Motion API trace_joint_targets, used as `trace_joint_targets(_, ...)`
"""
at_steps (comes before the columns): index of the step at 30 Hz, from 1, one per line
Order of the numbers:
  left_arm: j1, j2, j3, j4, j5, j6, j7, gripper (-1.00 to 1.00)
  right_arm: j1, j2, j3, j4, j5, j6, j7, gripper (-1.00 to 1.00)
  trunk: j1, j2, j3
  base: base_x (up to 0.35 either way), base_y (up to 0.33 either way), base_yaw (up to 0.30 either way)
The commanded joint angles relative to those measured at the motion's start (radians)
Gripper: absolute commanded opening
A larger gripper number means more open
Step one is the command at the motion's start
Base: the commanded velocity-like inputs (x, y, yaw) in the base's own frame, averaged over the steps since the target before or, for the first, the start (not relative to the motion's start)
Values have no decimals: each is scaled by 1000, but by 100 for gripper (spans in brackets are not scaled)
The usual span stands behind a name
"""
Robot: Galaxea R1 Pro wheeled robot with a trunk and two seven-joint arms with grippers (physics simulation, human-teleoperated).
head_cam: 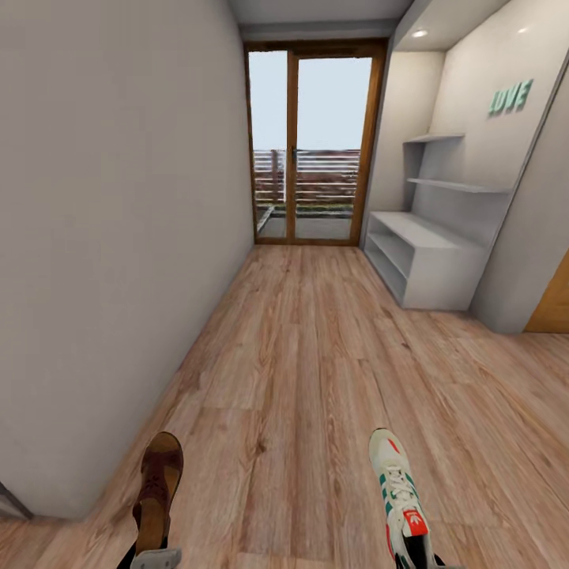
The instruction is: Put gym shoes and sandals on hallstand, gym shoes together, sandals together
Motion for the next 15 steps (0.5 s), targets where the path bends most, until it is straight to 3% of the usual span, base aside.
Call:
trace_joint_targets(1, -1, -1, 6, 0, -14, -3, 3, -100, -1, 1, -8, 0, 10, -4, 4, -100, 0, 0, -1, 339, 0, 0)
trace_joint_targets(9, -1, -1, 6, 0, -14, -3, 3, -100, -1, 1, -8, 1, 10, -4, 4, -100, 0, 0, -1, 339, 0, -6)
trace_joint_targets(15, -1, -1, 6, 0, -14, -3, 3, -100, 0, 1, -8, 5, 10, -3, 6, -100, 0, 0, -1, 339, 0, -144)
